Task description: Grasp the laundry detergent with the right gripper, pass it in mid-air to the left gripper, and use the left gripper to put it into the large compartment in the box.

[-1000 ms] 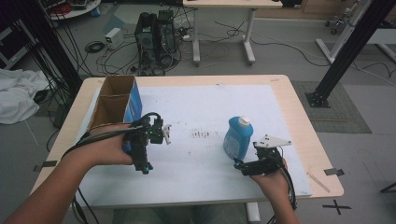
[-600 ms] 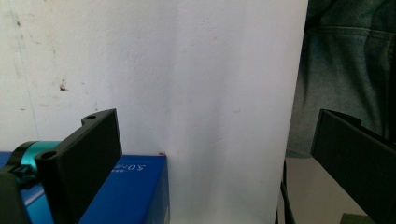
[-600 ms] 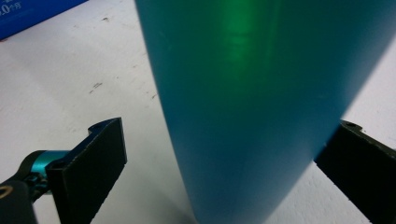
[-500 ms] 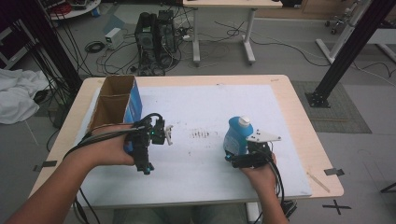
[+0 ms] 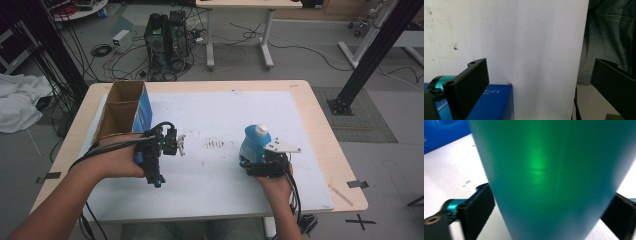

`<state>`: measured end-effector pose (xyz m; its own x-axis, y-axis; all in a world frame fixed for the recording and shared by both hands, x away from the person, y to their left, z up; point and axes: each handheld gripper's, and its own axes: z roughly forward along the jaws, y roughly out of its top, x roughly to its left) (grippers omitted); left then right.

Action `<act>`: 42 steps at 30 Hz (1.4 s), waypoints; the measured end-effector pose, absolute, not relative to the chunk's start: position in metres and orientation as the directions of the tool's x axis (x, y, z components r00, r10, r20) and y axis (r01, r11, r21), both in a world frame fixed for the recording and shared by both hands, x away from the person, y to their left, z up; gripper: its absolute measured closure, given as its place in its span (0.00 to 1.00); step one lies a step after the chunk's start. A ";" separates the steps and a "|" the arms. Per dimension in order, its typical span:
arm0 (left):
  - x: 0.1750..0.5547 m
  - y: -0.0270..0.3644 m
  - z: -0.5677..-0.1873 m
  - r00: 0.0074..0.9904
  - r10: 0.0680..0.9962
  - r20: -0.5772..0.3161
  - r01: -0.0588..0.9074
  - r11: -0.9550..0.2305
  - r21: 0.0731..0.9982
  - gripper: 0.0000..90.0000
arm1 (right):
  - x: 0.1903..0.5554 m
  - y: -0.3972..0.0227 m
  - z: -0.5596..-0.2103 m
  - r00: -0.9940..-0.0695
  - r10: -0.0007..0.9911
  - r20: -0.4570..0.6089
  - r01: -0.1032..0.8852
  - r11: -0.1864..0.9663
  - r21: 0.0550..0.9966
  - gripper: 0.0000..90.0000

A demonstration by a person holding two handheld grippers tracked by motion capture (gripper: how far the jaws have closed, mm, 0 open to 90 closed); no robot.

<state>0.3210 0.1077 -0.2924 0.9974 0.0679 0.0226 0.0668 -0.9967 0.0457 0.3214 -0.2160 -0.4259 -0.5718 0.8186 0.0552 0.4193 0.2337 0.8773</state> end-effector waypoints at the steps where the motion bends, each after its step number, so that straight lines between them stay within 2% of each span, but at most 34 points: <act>1: 0.321 0.108 -0.293 0.998 0.065 0.022 0.064 -0.997 0.045 0.02 | 0.323 -0.217 -0.426 -0.580 0.814 0.045 0.398 0.235 0.887 0.14; 14: 0.322 0.104 -0.292 0.998 0.061 0.025 0.060 -0.997 0.043 0.02 | 0.323 -0.217 -0.427 -0.546 0.837 0.040 0.398 0.217 0.891 0.20; 17: 0.322 0.103 -0.292 0.998 0.063 0.025 0.062 -0.997 0.042 0.02 | 0.323 -0.216 -0.427 -0.548 0.836 0.040 0.390 0.213 0.896 0.26; 25: 0.323 0.103 -0.296 0.998 0.063 0.019 0.062 -0.997 0.043 0.02 | 0.324 -0.218 -0.427 -0.565 0.825 0.005 0.362 0.243 0.900 0.31; 28: 0.323 0.103 -0.296 0.998 0.063 0.020 0.062 -0.997 0.043 0.02 | 0.321 -0.217 -0.426 -0.544 0.837 0.050 0.407 0.211 0.889 0.33; 33: 0.323 0.102 -0.296 0.998 0.060 0.015 0.059 -0.997 0.043 0.02 | 0.323 -0.218 -0.427 -0.556 0.831 0.009 0.370 0.238 0.898 0.36; 38: 0.322 0.101 -0.297 0.998 0.060 0.019 0.059 -0.997 0.043 0.02 | 0.322 -0.216 -0.426 -0.550 0.834 0.045 0.386 0.205 0.899 0.41; 42: 0.322 0.102 -0.297 0.998 0.062 0.015 0.061 -0.997 0.041 0.02 | 0.322 -0.216 -0.426 -0.563 0.826 0.023 0.368 0.226 0.902 0.44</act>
